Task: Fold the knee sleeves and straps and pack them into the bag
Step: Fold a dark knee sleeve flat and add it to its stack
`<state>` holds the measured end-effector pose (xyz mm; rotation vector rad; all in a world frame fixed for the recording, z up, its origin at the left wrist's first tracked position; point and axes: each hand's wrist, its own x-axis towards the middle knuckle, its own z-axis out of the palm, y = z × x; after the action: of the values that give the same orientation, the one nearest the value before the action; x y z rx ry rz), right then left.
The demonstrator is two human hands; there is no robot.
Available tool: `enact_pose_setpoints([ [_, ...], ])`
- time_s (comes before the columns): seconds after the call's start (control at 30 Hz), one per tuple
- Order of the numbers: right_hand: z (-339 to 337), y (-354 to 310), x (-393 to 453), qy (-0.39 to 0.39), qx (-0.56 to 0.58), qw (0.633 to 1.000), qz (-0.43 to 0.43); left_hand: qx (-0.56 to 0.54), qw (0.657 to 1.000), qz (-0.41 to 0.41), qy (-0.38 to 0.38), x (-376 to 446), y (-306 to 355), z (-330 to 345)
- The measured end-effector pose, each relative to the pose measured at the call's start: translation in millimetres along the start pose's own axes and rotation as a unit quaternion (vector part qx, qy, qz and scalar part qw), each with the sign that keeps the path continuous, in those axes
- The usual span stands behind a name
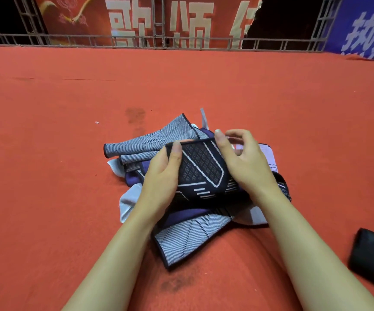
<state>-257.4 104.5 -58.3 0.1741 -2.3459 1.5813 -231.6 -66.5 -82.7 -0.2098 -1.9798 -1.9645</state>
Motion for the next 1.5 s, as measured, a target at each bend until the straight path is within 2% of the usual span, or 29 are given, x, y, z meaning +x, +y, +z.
enact_pose_setpoints([
  [0.07,-6.9,-0.2,0.5,-0.093,0.081,0.99,0.065,-0.03,0.999,-0.028,0.007,0.0,3.0,-2.7],
  [0.13,-10.1,1.5,0.9,-0.144,0.123,0.979,0.08,-0.004,0.999,-0.044,-0.01,1.2,8.2,-7.3],
  [0.23,-12.9,1.9,1.2,-0.158,0.106,0.98,0.065,0.076,0.989,-0.088,-0.095,7.7,21.8,-31.3],
  [0.37,-7.8,-4.6,-5.8,-0.219,0.105,0.969,0.053,0.198,0.943,-0.128,-0.236,14.1,43.5,-81.5],
  [0.5,21.0,-13.0,-23.6,-0.241,0.086,0.966,0.035,0.264,0.912,-0.185,-0.252,12.7,49.6,-113.3],
  [0.6,48.4,-18.5,-40.4,-0.257,0.09,0.962,0.026,0.292,0.895,-0.235,-0.243,10.1,55.6,-142.9],
  [0.7,80.9,-24.5,-65.0,-0.276,0.065,0.959,0.011,0.324,0.889,-0.258,-0.198,7.9,56.2,-174.2],
  [0.83,113.2,-17.8,-86.2,-0.21,-0.057,0.973,-0.072,0.355,0.865,-0.313,-0.165,7.1,44.8,-195.6],
  [0.97,127.6,-16.7,-95.0,-0.203,-0.159,0.96,-0.107,0.365,0.849,-0.35,-0.155,1.7,45.1,-214.9],
  [1.13,137.8,-20.1,-98.8,-0.237,-0.077,0.966,-0.072,0.353,0.852,-0.366,-0.124,-0.5,50.9,-227.0],
  [1.23,136.3,-18.3,-100.6,-0.188,-0.101,0.967,-0.14,0.406,0.84,-0.339,-0.124,4.8,45.6,-222.4],
  [1.3,135.6,-16.9,-101.1,-0.18,-0.092,0.966,-0.159,0.439,0.853,-0.266,-0.09,12.2,42.5,-215.1],
  [1.37,135.0,-14.9,-100.9,-0.176,-0.096,0.966,-0.165,0.434,0.881,-0.183,-0.026,19.7,35.1,-200.8],
  [1.43,132.6,-14.4,-101.2,-0.179,-0.093,0.965,-0.169,0.386,0.912,-0.133,0.031,26.2,20.6,-185.0],
  [1.5,127.4,-16.8,-99.8,-0.195,-0.054,0.97,-0.133,0.302,0.942,-0.122,0.079,28.8,2.7,-172.8],
])
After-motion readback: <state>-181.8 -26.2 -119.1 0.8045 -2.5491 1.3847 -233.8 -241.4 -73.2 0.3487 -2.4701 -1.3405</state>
